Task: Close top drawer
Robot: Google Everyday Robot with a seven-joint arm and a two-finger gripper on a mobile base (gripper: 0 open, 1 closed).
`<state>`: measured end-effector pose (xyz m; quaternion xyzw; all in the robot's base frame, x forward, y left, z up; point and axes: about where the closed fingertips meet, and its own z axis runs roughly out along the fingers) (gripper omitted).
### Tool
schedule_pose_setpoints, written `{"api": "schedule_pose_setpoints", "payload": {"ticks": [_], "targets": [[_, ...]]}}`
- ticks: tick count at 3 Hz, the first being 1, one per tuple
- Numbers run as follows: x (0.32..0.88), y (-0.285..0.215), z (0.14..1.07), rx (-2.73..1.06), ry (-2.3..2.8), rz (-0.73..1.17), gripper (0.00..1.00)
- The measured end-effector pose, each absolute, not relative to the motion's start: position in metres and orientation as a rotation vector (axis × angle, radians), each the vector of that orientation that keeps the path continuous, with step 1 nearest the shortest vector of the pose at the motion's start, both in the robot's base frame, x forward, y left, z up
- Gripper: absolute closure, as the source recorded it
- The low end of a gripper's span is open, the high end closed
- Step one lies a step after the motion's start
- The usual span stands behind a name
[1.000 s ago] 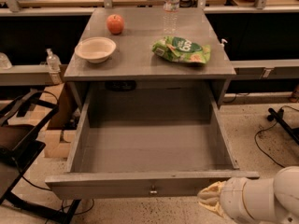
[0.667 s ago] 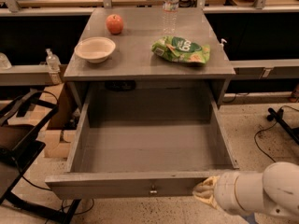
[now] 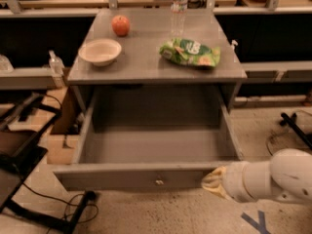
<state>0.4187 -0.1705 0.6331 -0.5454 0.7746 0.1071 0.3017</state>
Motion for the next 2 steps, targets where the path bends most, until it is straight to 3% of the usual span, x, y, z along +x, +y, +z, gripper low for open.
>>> {"api": "schedule_pose_setpoints", "payload": {"ticks": [2], "targets": [[0.446, -0.168, 0.631, -1.45, 2.058, 0.298, 1.0]]}}
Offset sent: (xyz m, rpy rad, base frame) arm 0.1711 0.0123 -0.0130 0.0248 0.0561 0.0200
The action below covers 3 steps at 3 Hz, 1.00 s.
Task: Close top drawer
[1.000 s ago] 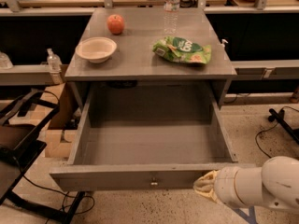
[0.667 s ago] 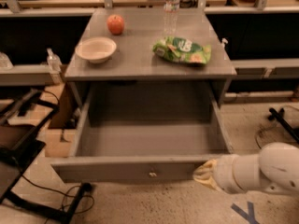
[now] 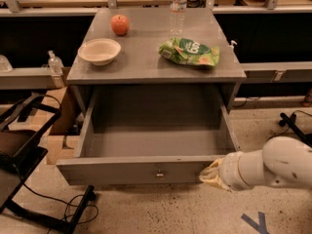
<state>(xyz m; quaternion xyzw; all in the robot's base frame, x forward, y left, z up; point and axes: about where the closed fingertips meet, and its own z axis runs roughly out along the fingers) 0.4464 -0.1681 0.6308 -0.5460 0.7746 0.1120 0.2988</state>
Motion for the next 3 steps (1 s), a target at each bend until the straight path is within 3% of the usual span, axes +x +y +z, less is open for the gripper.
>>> {"api": "schedule_pose_setpoints", "payload": {"ticks": [3], "targets": [[0.547, -0.153, 0.616, -1.458, 2.078, 0.355, 1.0]]}}
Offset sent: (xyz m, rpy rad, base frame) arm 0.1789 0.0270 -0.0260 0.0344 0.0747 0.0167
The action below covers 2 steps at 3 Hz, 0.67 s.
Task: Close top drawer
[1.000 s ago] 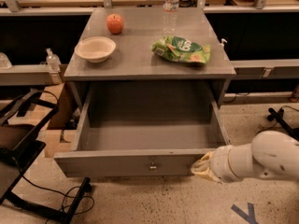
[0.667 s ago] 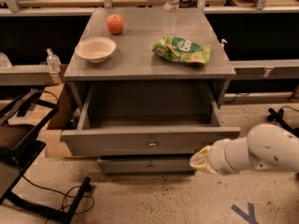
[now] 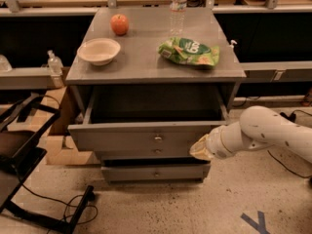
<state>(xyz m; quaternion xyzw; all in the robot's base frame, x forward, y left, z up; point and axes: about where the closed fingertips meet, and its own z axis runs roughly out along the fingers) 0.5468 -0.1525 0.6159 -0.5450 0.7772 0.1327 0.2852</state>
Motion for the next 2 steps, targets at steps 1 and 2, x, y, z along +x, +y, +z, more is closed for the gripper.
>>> {"api": "schedule_pose_setpoints", "payload": {"ticks": [1, 2], "targets": [[0.5981, -0.1419, 0.6196, -1.46, 2.067, 0.356, 1.0], [0.5981, -0.1418, 0.6196, -1.461, 2.067, 0.356, 1.0]]}}
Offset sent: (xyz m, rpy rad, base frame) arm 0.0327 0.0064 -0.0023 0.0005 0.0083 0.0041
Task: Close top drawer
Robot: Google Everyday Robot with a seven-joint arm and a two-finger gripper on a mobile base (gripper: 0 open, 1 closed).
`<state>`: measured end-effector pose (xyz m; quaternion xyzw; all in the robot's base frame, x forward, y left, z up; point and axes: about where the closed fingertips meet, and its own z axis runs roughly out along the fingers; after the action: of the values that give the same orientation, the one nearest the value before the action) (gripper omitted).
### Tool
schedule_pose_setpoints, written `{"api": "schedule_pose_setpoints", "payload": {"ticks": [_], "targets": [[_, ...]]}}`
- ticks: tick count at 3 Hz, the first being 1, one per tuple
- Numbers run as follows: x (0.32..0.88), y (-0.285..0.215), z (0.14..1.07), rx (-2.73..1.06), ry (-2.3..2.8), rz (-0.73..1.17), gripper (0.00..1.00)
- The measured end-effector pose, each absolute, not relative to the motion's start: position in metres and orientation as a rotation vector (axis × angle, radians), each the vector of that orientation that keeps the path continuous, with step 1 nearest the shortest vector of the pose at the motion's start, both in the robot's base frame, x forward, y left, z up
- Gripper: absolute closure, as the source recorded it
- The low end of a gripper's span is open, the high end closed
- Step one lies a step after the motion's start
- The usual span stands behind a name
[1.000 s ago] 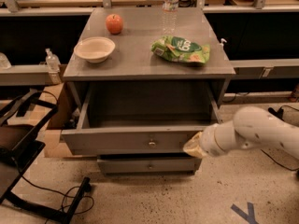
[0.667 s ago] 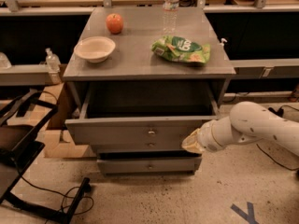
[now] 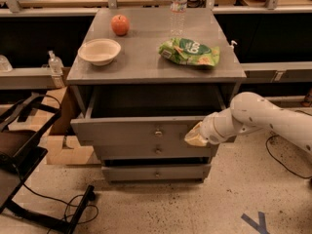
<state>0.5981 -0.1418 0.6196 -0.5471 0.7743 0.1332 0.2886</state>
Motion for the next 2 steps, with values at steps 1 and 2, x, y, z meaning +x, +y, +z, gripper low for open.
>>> {"api": "schedule_pose_setpoints", "payload": {"ticks": [1, 2], "targets": [[0.6141, -0.1368, 0.6205, -1.453, 2.054, 0.357, 1.0], [0.6141, -0.1368, 0.6205, -1.453, 2.054, 0.357, 1.0]]}}
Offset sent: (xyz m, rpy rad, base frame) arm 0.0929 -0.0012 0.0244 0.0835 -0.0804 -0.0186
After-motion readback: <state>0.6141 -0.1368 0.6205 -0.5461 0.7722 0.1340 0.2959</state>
